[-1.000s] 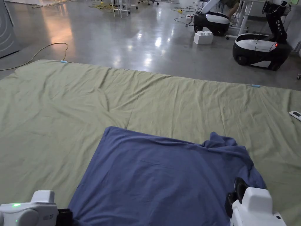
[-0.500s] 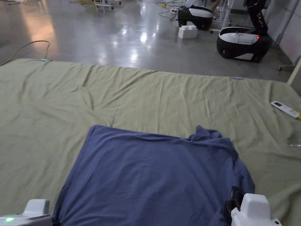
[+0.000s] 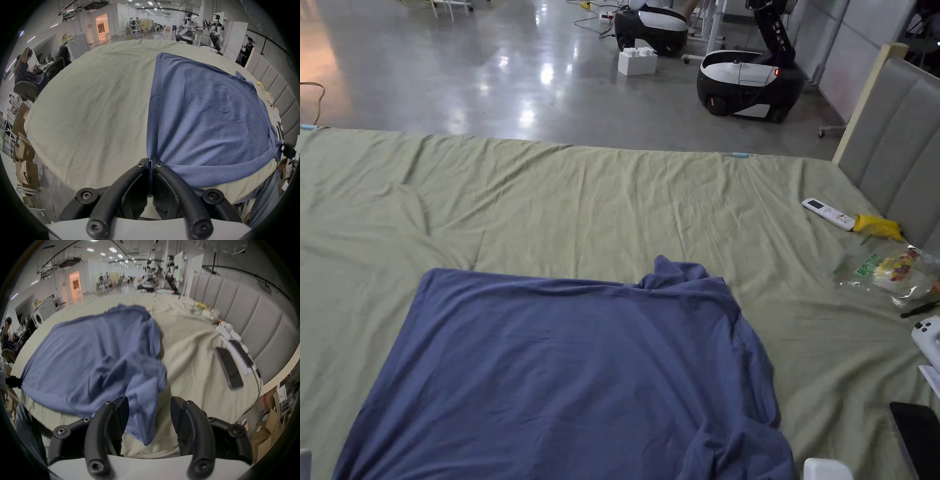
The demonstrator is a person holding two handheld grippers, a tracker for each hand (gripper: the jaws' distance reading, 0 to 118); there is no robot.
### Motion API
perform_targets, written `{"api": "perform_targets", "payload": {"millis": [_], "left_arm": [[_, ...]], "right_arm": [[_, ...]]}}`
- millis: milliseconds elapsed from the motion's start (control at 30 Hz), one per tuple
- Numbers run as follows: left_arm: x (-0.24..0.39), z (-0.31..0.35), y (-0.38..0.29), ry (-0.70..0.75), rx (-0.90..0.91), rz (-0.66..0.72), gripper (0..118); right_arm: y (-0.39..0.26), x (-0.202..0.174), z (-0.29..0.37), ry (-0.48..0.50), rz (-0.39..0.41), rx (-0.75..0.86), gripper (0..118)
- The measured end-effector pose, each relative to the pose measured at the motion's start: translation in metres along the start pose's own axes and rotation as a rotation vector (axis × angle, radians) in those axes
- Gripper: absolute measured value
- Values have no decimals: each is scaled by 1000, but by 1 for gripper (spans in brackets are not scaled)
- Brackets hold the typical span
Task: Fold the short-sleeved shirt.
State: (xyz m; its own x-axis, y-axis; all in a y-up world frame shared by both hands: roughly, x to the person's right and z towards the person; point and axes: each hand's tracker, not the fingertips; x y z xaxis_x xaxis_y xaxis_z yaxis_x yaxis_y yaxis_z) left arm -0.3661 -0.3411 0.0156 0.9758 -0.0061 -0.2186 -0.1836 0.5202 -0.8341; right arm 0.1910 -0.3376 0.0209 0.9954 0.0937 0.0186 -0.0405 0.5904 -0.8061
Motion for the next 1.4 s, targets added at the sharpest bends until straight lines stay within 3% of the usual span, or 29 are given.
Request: {"api": "perform_targets", "payload": {"millis": [133,233,367,433,533,733,867,1100,1400], "left_arm": [[3,2,-1,-2,-3,-10,5],[4,4,-1,-3,-2,-7,4],[1,2,0,-8,3,2,4],[1,3,0,-11,7,2,5],[-1,2,0,-15,16,0,4],[-6,10,1,-23,51,23,4],[-8,16,5,-31,80,32,4],[-7,19,38,-51,149,53,4],[12,-9,122,-60,195,33,5]], "right_arm": [[-10,-9,-22,-8,5,-65,52],[-10,-14,-27,14,-7,-60,32],[-2,-10,-20,0,69,-63,8],[2,-4,-14,15,73,-73,6],[7,-8,-4,-31,163,-69,6],[13,-21,19,-61,201,-32,5],[21,-20,26,-52,186,-25,5],[49,-8,26,0,80,44,5],[131,-7,-9,8,65,112,5]]}}
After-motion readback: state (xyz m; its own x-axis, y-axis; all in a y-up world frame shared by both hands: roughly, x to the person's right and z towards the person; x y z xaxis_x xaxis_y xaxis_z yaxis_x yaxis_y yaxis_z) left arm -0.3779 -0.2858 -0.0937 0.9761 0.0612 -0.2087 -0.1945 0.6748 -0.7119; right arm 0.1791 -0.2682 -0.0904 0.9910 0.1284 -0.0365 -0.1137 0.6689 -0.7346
